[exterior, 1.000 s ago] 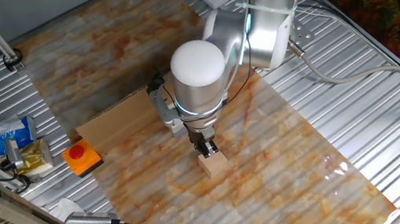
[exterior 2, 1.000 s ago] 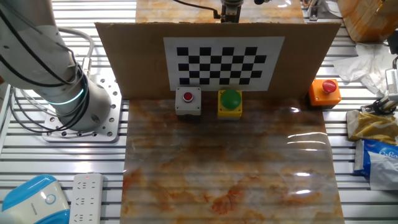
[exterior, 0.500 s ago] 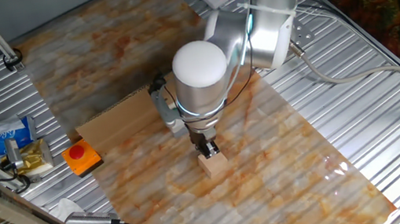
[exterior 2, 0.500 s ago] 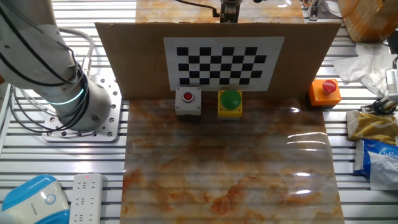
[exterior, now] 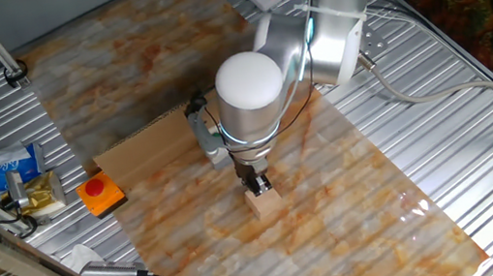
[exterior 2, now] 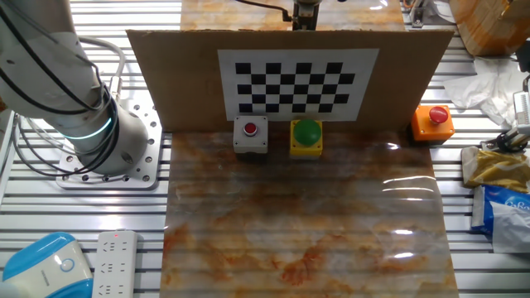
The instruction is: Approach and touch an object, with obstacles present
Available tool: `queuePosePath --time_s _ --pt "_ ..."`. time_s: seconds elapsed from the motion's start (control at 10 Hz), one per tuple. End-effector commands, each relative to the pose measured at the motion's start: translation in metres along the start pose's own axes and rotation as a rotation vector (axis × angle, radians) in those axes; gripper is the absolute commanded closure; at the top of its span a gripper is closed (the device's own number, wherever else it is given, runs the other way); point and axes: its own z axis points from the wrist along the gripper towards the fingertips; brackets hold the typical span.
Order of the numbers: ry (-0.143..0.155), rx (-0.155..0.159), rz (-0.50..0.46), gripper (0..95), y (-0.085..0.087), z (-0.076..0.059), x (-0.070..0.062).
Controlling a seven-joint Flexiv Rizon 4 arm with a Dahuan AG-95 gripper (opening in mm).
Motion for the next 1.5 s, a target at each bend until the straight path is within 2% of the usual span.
queuePosePath --time_s 0.1,0.5,0.9,1.4,1.5 --pt "-0.003 0.001 0.000 95.0 0.000 0.000 0.000" --pt "-0.004 0.003 -0.002 95.0 0.000 0.000 0.000" --pt "0.015 -0.003 -0.031 95.0 -0.006 -0.009 -0.006" --pt "0.022 -0.014 -0.117 95.0 -0.043 -0.021 -0.024" --pt "0.025 -0.024 -0.145 95.0 -0.053 -0.030 -0.029"
